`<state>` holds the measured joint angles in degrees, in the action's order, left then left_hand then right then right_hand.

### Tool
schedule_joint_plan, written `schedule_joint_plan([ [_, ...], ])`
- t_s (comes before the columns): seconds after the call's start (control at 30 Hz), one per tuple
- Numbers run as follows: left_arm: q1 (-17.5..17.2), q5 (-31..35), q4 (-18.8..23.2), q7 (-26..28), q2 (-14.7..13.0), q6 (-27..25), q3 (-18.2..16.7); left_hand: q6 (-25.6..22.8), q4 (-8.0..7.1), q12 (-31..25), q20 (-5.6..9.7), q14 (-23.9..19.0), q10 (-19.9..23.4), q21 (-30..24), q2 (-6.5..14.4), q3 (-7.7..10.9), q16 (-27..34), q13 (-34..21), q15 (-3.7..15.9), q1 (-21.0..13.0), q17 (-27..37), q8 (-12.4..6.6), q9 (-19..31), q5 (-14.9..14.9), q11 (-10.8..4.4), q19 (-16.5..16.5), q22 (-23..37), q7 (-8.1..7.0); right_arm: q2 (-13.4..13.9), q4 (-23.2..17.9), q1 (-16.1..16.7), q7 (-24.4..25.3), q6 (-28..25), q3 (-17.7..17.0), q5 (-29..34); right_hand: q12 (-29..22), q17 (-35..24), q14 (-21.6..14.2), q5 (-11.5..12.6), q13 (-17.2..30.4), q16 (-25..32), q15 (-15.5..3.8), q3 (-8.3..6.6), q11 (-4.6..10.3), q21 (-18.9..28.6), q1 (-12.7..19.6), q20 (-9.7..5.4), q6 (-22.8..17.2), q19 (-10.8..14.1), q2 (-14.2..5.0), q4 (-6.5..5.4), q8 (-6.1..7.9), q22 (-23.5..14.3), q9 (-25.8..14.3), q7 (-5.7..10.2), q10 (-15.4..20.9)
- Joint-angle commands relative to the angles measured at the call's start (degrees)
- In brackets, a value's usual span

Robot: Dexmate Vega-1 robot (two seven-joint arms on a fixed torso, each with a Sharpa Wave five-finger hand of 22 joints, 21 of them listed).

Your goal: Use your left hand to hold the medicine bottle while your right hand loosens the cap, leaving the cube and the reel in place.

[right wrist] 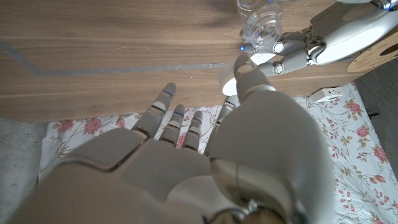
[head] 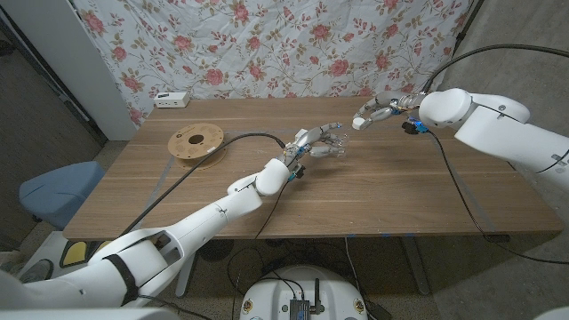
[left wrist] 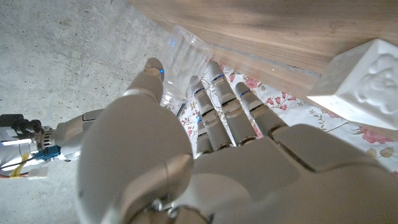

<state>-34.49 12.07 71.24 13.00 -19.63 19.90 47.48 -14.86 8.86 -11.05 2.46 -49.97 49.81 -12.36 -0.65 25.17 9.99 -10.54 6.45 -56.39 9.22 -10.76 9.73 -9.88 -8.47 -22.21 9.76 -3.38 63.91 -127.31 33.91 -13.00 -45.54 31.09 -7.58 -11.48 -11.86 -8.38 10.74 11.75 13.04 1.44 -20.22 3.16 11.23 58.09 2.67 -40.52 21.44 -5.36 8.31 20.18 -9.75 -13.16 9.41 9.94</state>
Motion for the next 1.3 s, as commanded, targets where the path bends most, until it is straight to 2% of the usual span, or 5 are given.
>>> schedule_joint_plan([
  [0.03,-2.67,1.32,3.91,3.21,-1.57,-2.18,-1.34,-0.63,-0.02,-0.27,1.30,-0.59,1.12,-0.24,0.25,-0.09,0.43,-0.21,6.06,-0.72,0.24,-0.16,0.32,-0.22,-0.40,-0.75,0.10,0.23,-0.09,1.57,-0.38,0.76,-0.35,-0.05,-0.82,-0.37,-0.14,-0.10,0.01,0.02,0.09,0.30,0.29,0.22,0.35,-0.36,0.02,-0.36,0.22,0.05,-0.13,0.21,-0.21,-0.15,-0.43,0.33],
  [0.53,-5.74,2.68,8.13,5.98,-2.92,-4.30,-2.58,-0.99,-0.07,-0.23,1.72,-0.59,1.23,0.18,0.26,-0.14,0.20,-0.20,6.03,-0.83,0.12,-0.15,0.31,-0.24,-0.31,-0.57,0.11,0.45,-0.90,2.78,-0.53,1.98,-1.84,0.55,-1.91,-0.44,-0.12,-0.52,0.01,0.02,0.23,0.32,0.56,-0.15,0.35,-0.71,-0.02,-0.71,0.36,0.09,-0.05,0.24,-0.21,-0.15,-0.75,0.73],
  [0.73,-7.12,3.72,9.41,8.24,-3.15,-4.94,-3.03,-1.53,-0.13,-0.15,-0.52,-0.31,1.12,0.26,0.18,-0.32,0.08,-0.21,6.02,-0.88,0.12,-0.24,0.32,-0.23,-0.23,-0.98,0.14,1.44,-1.64,4.44,-0.92,1.65,-0.97,1.27,-2.44,-0.48,-0.12,-0.66,0.00,0.02,0.26,0.22,0.68,-0.24,0.35,-0.86,-0.06,-0.75,0.42,0.13,-0.02,0.21,-0.21,-0.15,-0.78,0.95],
  [0.87,-8.24,4.16,10.74,9.32,-3.42,-6.23,-3.42,-1.87,-0.15,-0.14,-0.73,-0.17,1.12,0.31,0.21,-0.32,0.00,-0.22,5.99,-0.92,0.08,-0.29,0.32,-0.25,-0.23,-1.11,0.14,2.51,-2.19,5.16,-1.22,1.86,-0.94,1.75,-2.40,-0.48,-0.13,-0.70,-0.01,0.02,0.27,0.24,0.77,-0.35,0.34,-0.99,-0.10,-0.88,0.41,0.14,-0.03,0.23,-0.21,-0.15,-0.82,1.03],
  [1.3,-10.33,7.39,12.47,13.40,-4.16,-8.13,-3.48,-2.21,-0.20,-0.07,0.40,0.27,0.94,0.75,0.02,-0.51,-0.12,-0.22,5.99,-0.85,0.05,-0.23,0.31,-0.24,-0.21,-0.44,0.16,2.26,-4.04,6.35,-1.31,3.85,-1.55,3.14,-1.65,-0.62,-0.12,-1.09,-0.02,0.02,0.40,0.12,0.94,-0.37,0.34,-1.18,-0.09,-1.05,0.52,0.14,0.07,0.22,-0.22,-0.15,-0.77,1.63],
])
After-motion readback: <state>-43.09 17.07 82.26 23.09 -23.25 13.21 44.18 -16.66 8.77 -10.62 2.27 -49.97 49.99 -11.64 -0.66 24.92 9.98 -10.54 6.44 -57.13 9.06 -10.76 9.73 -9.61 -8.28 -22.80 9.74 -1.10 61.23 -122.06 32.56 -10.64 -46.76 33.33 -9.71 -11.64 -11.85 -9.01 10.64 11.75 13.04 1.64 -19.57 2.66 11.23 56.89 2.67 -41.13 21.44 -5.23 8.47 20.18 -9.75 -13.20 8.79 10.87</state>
